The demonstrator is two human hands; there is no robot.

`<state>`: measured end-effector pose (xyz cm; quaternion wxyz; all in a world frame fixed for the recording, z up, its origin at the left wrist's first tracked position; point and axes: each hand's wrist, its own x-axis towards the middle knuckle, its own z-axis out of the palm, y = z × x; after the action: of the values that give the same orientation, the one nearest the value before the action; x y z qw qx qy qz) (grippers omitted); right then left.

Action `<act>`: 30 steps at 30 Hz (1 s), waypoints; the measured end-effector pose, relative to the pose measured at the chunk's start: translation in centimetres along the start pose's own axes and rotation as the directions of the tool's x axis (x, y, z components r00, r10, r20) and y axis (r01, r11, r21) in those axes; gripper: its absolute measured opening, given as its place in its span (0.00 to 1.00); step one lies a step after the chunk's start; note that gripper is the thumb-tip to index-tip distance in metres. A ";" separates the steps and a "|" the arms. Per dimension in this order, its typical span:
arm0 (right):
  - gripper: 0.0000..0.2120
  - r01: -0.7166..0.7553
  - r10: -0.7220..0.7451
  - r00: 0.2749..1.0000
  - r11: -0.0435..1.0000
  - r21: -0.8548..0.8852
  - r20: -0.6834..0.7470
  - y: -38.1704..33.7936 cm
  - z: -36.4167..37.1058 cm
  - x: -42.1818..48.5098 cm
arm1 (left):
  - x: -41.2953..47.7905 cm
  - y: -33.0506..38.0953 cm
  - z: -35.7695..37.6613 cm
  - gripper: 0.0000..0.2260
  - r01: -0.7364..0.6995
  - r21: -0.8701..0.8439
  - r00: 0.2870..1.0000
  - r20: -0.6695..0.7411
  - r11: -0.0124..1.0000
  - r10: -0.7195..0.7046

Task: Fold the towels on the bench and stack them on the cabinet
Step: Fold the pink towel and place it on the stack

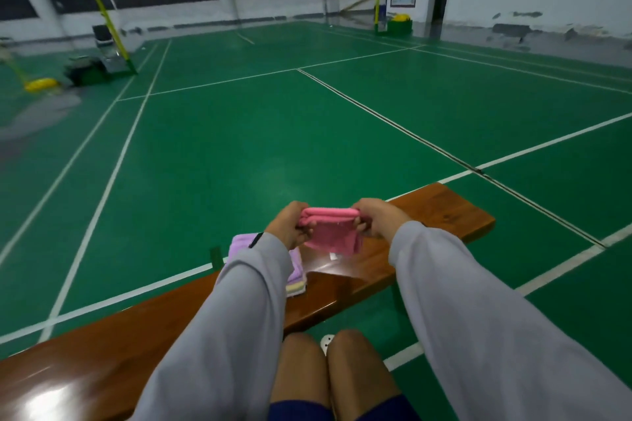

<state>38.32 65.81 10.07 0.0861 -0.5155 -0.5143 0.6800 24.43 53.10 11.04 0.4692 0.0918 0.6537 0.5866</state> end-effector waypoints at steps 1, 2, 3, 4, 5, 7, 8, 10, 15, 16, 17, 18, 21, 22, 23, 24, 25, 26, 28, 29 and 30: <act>0.15 -0.002 0.003 1.000 1.000 -0.006 0.016 -0.3 1.3 -0.1 | -0.2 0.3 -1.2 0.13 -0.017 -0.006 1.000 -0.007 1.000 0.017; 0.15 -0.001 0.001 1.000 1.000 -0.017 0.019 -0.8 2.6 -0.3 | -0.4 0.6 -2.5 0.12 -0.032 -0.005 0.999 -0.012 0.999 0.032; 0.14 0.008 -0.008 1.000 0.999 -0.033 0.011 -1.3 3.8 -0.6 | -0.4 1.0 -3.8 0.10 -0.054 0.004 0.998 -0.024 0.999 0.054; 0.13 0.033 -0.033 0.999 0.999 -0.041 -0.001 -1.7 4.9 -0.7 | -0.3 1.4 -5.0 0.07 -0.080 0.019 0.996 -0.041 0.997 0.081; 0.11 0.073 -0.073 0.997 0.997 -0.036 -0.017 -2.2 5.9 -0.7 | -0.3 1.9 -6.2 0.03 -0.115 0.024 0.991 -0.059 0.993 0.116; 0.07 0.171 -0.170 0.985 0.985 0.035 -0.032 -3.0 7.9 -0.3 | -0.1 2.7 -8.7 0.08 -0.196 0.044 0.978 -0.068 0.980 0.199; 0.08 0.207 -0.206 0.978 0.976 0.063 -0.028 -3.3 8.9 -0.1 | 0.1 2.8 -10.0 0.10 -0.226 0.045 0.972 -0.060 0.973 0.229; 0.09 0.230 -0.230 0.973 0.971 0.071 -0.002 -2.8 10.8 0.4 | 0.5 2.3 -12.4 0.11 -0.236 0.050 0.969 -0.061 0.971 0.239; 0.03 0.104 -0.099 0.993 0.991 -0.082 0.061 4.2 14.5 4.1 | 2.9 -4.3 -17.1 0.07 0.054 0.200 0.984 -0.179 0.978 -0.018; 0.03 0.051 -0.041 0.996 0.988 -0.144 0.073 6.3 15.0 4.8 | 3.2 -6.3 -17.8 0.07 0.127 0.241 0.977 -0.201 0.962 -0.079; 0.02 0.007 0.008 0.997 0.983 -0.185 0.080 8.3 15.5 5.3 | 3.2 -8.0 -18.3 0.07 0.180 0.255 0.967 -0.220 0.950 -0.125; 0.01 -0.028 0.043 0.996 0.980 -0.195 0.073 9.8 15.8 5.5 | 3.1 -9.3 -18.7 0.08 0.211 0.237 0.959 -0.236 0.948 -0.155; 0.02 -0.014 0.021 0.999 0.974 -0.226 0.027 10.3 15.7 5.3 | 2.8 -9.8 -19.2 0.09 0.204 0.178 0.958 -0.241 0.963 -0.158; 0.01 0.003 0.007 0.999 0.970 -0.243 0.040 9.6 15.6 4.9 | 2.7 -9.1 -19.3 0.10 0.198 0.181 0.961 -0.231 0.963 -0.154; 0.03 0.016 -0.001 0.998 0.967 -0.252 0.060 8.8 15.6 4.7 | 2.6 -8.3 -19.3 0.10 0.185 0.186 0.964 -0.225 0.965 -0.142; 0.05 0.026 -0.007 0.997 0.966 -0.257 0.073 8.0 15.5 4.6 | 2.4 -7.3 -19.3 0.10 0.172 0.188 0.967 -0.219 0.967 -0.130; 0.08 0.040 -0.021 0.997 0.967 -0.253 0.077 7.3 15.5 4.6 | 2.1 -6.5 -19.2 0.09 0.161 0.189 0.971 -0.208 0.969 -0.121; 0.11 0.060 -0.042 0.996 0.965 -0.253 0.076 6.9 15.4 4.6 | 1.8 -5.8 -19.1 0.09 0.158 0.186 0.974 -0.194 0.970 -0.121; 0.16 0.087 -0.068 0.995 0.960 -0.266 0.078 6.9 15.2 4.2 | 1.4 -5.7 -19.2 0.09 0.187 0.219 0.974 -0.170 0.958 -0.151; 0.16 0.085 -0.068 0.995 0.959 -0.272 0.069 7.3 15.1 3.7 | 1.2 -6.2 -19.2 0.10 0.209 0.250 0.971 -0.167 0.945 -0.171; 0.16 0.078 -0.065 0.996 0.955 -0.285 0.055 7.9 15.0 3.0 | 1.1 -7.0 -19.3 0.11 0.227 0.286 0.967 -0.184 0.931 -0.179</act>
<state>28.36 54.99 1.10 0.0238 -0.4882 -0.6275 0.6061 12.89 38.64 2.03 0.4557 0.0491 0.7766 0.4322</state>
